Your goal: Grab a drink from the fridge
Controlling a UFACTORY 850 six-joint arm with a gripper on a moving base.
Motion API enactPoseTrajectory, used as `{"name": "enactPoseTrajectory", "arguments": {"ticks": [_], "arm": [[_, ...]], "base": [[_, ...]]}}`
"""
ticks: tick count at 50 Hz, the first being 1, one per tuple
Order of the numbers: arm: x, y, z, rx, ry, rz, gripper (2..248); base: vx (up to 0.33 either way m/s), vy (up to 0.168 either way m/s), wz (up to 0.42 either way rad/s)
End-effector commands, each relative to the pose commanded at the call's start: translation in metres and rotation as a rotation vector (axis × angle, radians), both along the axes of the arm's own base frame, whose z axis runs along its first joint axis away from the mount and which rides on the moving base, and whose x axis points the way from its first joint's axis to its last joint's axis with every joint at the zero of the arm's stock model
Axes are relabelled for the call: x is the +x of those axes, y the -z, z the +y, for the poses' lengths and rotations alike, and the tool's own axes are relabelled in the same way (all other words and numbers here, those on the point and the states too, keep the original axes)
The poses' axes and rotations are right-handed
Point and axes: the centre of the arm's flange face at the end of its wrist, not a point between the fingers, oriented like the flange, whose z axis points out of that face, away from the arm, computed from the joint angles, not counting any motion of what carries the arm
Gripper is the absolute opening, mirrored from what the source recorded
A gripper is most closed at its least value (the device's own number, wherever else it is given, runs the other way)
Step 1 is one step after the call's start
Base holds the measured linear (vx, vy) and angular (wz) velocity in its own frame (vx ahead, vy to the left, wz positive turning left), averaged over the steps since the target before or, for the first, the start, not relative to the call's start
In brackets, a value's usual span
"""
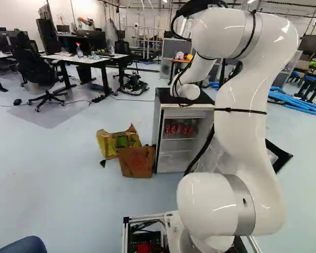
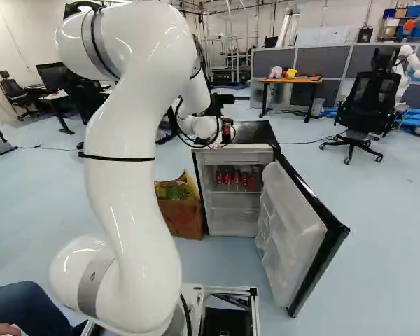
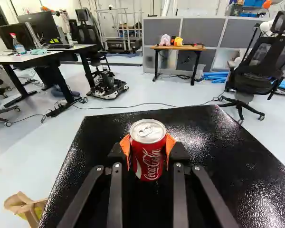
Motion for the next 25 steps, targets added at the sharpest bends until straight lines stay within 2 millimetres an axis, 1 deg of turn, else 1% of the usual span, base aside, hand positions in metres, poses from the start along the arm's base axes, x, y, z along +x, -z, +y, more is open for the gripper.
{"name": "enactPoseTrajectory", "arguments": {"ticks": [25], "arm": [[0.0014,0.0002,0.0000,0.000,0.000,-0.001,93]], "base": [[0.000,0.000,0.000]]}}
